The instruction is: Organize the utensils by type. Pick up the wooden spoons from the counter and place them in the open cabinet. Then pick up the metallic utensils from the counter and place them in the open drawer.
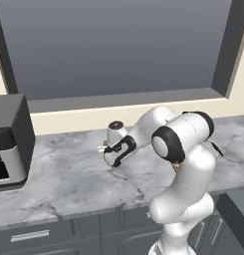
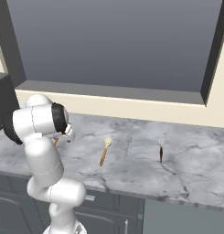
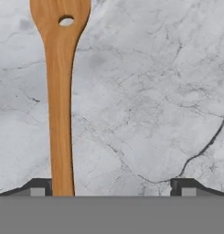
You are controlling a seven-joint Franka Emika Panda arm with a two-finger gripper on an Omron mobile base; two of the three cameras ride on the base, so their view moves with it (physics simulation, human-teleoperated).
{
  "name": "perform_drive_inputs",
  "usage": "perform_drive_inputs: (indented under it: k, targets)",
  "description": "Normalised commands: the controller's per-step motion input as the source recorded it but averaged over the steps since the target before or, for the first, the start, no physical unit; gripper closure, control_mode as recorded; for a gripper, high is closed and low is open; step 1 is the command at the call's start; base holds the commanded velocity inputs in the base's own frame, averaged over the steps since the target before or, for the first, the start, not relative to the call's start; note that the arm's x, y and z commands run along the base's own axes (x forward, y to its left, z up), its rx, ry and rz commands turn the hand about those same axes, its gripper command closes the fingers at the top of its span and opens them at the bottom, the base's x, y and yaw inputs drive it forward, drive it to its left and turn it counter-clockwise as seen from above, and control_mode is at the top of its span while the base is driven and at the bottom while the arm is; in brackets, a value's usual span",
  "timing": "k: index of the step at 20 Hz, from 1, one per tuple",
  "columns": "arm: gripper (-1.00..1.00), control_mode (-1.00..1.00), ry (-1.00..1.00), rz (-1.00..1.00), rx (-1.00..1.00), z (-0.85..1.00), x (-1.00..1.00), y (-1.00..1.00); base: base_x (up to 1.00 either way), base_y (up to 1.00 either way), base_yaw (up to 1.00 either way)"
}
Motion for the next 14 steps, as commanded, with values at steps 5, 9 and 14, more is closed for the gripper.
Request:
perform_drive_inputs:
  k: [5, 9, 14]
  targets:
    - [1.0, -1.0, 0.0, 0.0, 0.0, -0.39, 0.06, 0.0, 0.0, 0.0, 0.0]
    - [1.0, -1.0, -0.02, 0.0, 0.0, -0.43, 0.16, 0.0, 0.0, 0.0, 0.0]
    - [1.0, -1.0, -0.11, 0.0, 0.06, -0.56, 0.36, 0.29, 0.0, 0.0, 0.0]
